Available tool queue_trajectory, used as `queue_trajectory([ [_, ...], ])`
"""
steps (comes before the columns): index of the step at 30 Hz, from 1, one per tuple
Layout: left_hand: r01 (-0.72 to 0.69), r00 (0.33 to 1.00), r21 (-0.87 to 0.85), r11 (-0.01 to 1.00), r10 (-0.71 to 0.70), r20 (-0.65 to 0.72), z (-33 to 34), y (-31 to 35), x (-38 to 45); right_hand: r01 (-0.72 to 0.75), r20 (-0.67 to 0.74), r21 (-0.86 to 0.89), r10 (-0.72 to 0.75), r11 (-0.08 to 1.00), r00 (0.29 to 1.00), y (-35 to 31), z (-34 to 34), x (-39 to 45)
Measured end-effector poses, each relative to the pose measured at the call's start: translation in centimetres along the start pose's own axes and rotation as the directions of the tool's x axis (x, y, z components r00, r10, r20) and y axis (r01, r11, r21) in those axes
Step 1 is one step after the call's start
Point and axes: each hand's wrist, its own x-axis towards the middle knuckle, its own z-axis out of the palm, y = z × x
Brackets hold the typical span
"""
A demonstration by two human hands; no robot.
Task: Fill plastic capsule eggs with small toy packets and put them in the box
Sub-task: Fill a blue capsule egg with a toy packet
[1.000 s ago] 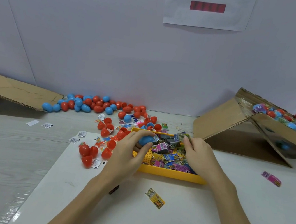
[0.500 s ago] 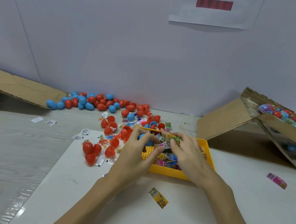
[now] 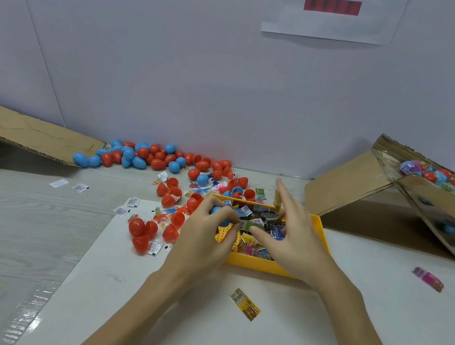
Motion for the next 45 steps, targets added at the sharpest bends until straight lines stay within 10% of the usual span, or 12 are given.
queue_trajectory([
  [16,-0.078,0.994,0.030,0.997,0.076,0.073,-0.2,-0.2,-0.1,0.171,-0.070,-0.107,-0.179,0.979,0.981,-0.6,1.9,-0.1],
  [25,0.140,0.984,-0.259,0.956,-0.106,0.140,-0.6,0.3,0.2,-0.052,-0.324,0.251,0.135,0.967,0.936,0.1,0.8,-0.1],
  [38,0.111,0.994,-0.263,0.958,-0.112,0.012,-0.6,1.0,0.4,-0.059,-0.151,0.360,0.121,0.931,0.981,-0.7,2.3,-0.2],
  [45,0.244,0.969,-0.428,0.870,-0.210,0.127,-0.7,0.7,0.4,-0.128,-0.025,0.695,0.202,0.707,0.979,-0.6,2.1,0.0],
])
